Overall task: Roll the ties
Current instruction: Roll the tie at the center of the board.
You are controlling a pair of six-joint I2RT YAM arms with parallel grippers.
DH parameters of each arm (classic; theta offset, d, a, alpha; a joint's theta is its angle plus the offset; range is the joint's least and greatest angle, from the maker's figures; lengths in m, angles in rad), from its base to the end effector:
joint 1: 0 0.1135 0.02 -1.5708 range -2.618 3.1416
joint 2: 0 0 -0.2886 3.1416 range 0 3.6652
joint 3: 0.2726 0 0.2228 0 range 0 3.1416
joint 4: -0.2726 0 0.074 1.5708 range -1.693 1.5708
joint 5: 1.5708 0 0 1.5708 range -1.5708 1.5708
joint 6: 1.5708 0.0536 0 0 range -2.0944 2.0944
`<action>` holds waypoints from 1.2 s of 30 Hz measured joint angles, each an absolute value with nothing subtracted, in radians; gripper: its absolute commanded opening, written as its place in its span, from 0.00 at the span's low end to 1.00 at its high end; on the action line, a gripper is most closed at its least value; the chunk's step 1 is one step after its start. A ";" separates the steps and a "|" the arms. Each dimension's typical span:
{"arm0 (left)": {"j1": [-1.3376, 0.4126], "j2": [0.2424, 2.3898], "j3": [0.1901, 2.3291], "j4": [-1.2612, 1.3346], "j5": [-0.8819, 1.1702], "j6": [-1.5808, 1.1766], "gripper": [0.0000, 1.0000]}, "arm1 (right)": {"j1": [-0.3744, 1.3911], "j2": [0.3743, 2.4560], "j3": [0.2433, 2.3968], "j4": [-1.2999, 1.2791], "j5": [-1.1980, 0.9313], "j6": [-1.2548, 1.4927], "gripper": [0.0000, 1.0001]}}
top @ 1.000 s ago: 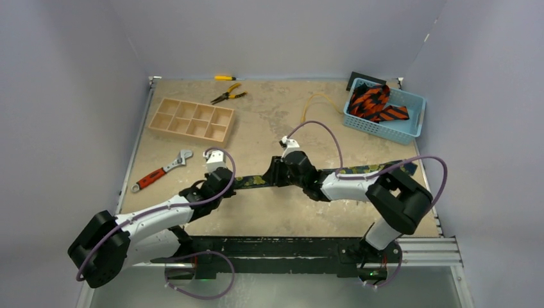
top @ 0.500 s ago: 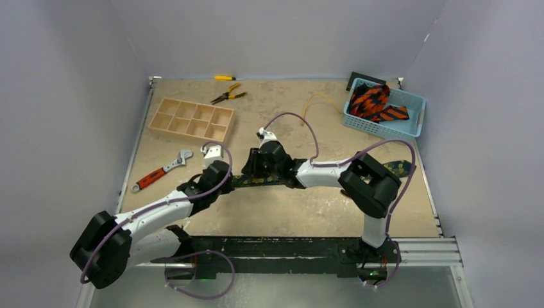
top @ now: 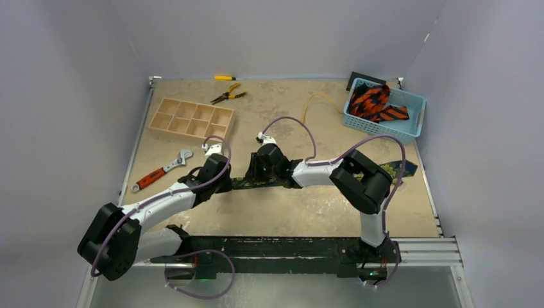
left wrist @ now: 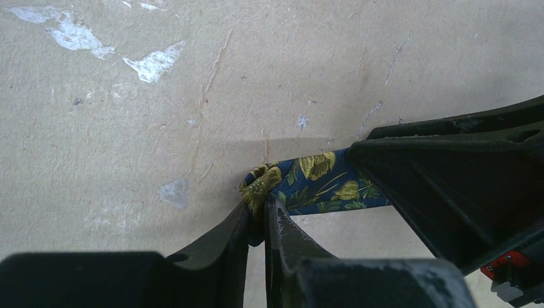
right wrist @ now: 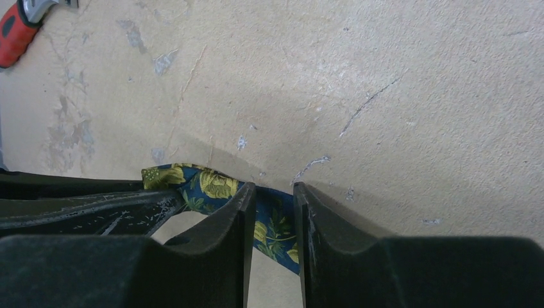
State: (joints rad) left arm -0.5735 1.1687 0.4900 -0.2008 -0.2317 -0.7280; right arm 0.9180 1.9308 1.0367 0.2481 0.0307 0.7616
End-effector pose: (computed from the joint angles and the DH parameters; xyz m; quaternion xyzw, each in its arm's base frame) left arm 0.1681 -0.0939 0.1939 -0.1112 0.9287 -0.1173 0.3336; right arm 0.2471 0.3205 0.1771 -0.0631 0.8927 0.3229 0.3080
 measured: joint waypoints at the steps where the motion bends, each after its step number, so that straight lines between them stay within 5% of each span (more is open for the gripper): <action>1: -0.573 1.170 0.490 -0.200 -0.229 -0.727 0.19 | 0.918 1.931 1.036 0.249 0.031 0.762 0.32; 7: -0.570 1.172 0.490 -0.196 -0.208 -0.719 0.37 | 0.918 1.925 1.029 0.251 0.034 0.759 0.32; 16: -0.566 1.172 0.490 -0.187 -0.201 -0.722 0.37 | 0.929 1.875 1.007 0.234 0.036 0.747 0.32; 22: -0.556 1.167 0.489 -0.176 -0.199 -0.727 0.21 | 0.935 1.847 0.991 0.239 0.037 0.740 0.31; 27: -0.550 1.162 0.472 -0.150 -0.177 -0.741 0.31 | 0.936 1.845 0.968 0.239 0.039 0.739 0.32; 36: -0.550 1.161 0.445 -0.128 -0.141 -0.749 0.35 | 0.936 1.845 0.957 0.247 0.038 0.739 0.31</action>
State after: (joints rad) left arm -0.5499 1.1614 0.4446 -0.1276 -0.1413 -0.7490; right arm 0.9360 1.8446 0.9569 0.2470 0.0383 0.7391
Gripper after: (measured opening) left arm 0.359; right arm 0.317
